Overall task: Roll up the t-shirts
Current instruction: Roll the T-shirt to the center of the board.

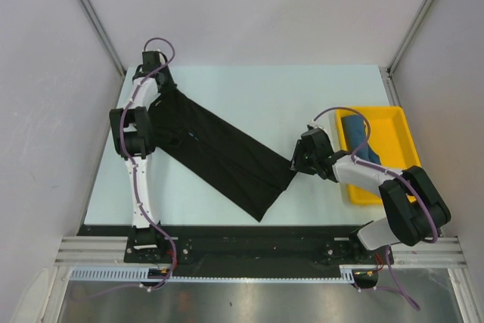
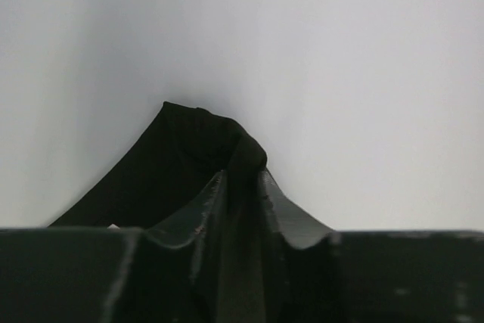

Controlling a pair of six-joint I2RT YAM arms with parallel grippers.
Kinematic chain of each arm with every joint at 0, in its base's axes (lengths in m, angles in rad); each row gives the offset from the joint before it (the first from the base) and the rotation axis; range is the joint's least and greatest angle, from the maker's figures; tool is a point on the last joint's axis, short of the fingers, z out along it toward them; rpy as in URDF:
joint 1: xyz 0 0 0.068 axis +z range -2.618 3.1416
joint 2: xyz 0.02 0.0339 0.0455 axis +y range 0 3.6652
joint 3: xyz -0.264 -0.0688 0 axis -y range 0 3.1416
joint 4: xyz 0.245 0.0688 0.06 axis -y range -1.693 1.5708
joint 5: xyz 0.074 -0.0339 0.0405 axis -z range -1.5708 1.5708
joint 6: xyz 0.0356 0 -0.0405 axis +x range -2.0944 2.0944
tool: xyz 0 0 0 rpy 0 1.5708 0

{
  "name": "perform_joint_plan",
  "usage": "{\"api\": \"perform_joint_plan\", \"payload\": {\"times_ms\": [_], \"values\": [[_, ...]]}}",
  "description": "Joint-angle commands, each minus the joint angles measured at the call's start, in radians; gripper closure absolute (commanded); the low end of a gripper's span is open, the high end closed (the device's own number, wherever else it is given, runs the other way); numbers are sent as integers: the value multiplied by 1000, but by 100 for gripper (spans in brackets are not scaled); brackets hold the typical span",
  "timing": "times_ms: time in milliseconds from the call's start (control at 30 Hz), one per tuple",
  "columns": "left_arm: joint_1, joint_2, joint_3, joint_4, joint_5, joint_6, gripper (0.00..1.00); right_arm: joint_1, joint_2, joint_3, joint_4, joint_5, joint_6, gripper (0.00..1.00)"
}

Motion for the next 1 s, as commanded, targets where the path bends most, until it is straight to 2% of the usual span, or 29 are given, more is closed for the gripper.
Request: {"api": "perform_joint_plan", "payload": {"times_ms": [0, 167, 200, 267, 567, 667, 700, 733, 767, 833, 900, 967], "values": [[4, 2, 14, 36, -18, -17, 80, -3, 15, -8, 16, 47, 11, 64], [5, -9, 16, 57, -36, -26, 93, -11, 16, -8, 3, 64, 11, 86], [5, -12, 17, 60, -41, -27, 98, -16, 12, -10, -2, 76, 12, 89], [5, -16, 16, 71, -51, -33, 100, -22, -3, -15, -19, 97, 14, 94], [10, -12, 27, 105, -52, -49, 100, -48, -12, -51, -3, 76, 12, 95], [14, -8, 43, 85, -36, -52, 86, -51, -9, -51, 6, 56, 11, 92], [16, -22, 44, 79, -38, -56, 61, -49, -11, -51, 4, 48, 9, 89], [20, -33, 39, 70, -35, -69, 50, -48, -20, -50, 1, 47, 8, 80], [24, -53, 27, 70, -30, -75, 35, -48, -27, -51, -3, 45, 5, 74], [34, -139, -48, 80, -48, -98, 31, -51, -66, -51, -20, 45, 2, 61], [40, -226, -186, 102, -65, -127, 31, -49, -121, -47, -40, 64, -14, 56], [51, -376, -292, 105, -137, -188, 33, -46, -171, -32, -97, 88, -27, 54]]}}
